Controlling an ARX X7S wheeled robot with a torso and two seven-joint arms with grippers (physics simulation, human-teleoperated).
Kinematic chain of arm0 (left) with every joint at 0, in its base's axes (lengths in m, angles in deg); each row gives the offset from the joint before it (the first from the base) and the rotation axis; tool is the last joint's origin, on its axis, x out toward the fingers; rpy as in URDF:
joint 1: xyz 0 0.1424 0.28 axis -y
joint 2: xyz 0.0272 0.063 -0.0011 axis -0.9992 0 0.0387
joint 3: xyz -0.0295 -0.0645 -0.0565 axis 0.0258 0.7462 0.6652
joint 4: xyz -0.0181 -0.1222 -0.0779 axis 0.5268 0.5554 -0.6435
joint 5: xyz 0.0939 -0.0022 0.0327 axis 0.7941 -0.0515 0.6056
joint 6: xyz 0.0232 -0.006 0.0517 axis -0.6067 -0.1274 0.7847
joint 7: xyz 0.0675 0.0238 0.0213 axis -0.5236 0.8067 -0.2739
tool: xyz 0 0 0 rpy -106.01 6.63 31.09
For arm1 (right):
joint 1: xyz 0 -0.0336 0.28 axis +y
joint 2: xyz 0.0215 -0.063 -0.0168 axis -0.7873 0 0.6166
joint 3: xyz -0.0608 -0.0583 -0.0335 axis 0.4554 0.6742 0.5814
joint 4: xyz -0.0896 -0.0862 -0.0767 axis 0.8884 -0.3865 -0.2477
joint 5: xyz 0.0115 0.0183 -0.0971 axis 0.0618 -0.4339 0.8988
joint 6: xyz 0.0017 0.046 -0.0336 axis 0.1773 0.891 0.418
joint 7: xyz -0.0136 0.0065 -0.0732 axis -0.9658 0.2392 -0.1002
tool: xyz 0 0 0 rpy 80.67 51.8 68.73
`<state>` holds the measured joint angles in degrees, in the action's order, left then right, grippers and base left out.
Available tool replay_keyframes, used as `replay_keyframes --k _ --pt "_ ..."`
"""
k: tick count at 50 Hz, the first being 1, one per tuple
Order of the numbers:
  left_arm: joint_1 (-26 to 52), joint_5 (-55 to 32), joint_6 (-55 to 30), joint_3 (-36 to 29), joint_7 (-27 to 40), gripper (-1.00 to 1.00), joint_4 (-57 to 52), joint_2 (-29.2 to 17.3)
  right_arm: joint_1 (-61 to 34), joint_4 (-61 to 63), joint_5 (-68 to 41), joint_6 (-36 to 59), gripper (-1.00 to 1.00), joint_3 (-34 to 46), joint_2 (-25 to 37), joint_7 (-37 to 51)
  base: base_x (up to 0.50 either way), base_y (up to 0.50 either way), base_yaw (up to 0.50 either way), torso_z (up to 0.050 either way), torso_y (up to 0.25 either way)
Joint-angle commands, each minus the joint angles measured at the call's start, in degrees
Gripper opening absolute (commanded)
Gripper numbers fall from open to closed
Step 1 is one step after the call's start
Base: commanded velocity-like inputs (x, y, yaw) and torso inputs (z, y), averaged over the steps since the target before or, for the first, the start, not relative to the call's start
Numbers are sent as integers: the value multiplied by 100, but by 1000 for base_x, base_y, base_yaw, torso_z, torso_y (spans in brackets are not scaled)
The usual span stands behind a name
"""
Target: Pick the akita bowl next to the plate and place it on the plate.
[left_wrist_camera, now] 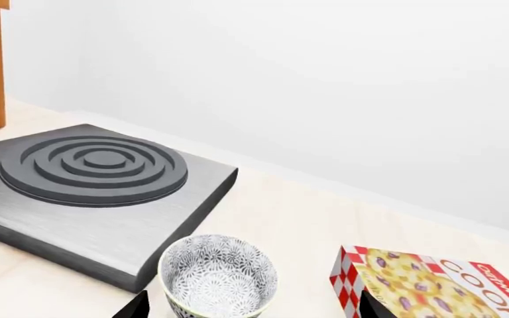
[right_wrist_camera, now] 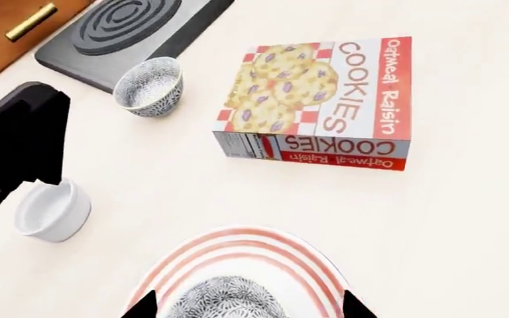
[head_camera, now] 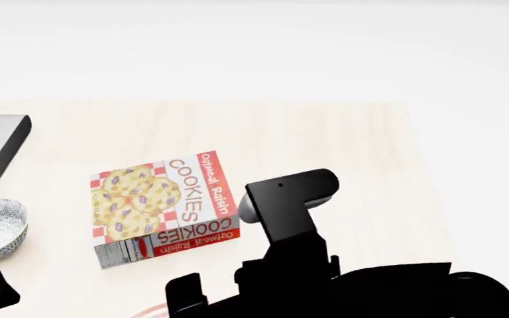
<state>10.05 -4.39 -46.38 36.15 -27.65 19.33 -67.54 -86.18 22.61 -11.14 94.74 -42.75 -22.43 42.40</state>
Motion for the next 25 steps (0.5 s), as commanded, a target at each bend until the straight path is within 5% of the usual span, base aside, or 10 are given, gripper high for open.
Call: replay_keyframes --k 1,25 --pt "14 -25 -3 -13 3 100 17 -8 388 895 586 -744 100 -162 159 41 0 0 0 0 0" --pt "1 -7 74 -61 -15 100 48 -24 2117 2400 2976 -2738 100 39 664 29 0 0 0 0 0"
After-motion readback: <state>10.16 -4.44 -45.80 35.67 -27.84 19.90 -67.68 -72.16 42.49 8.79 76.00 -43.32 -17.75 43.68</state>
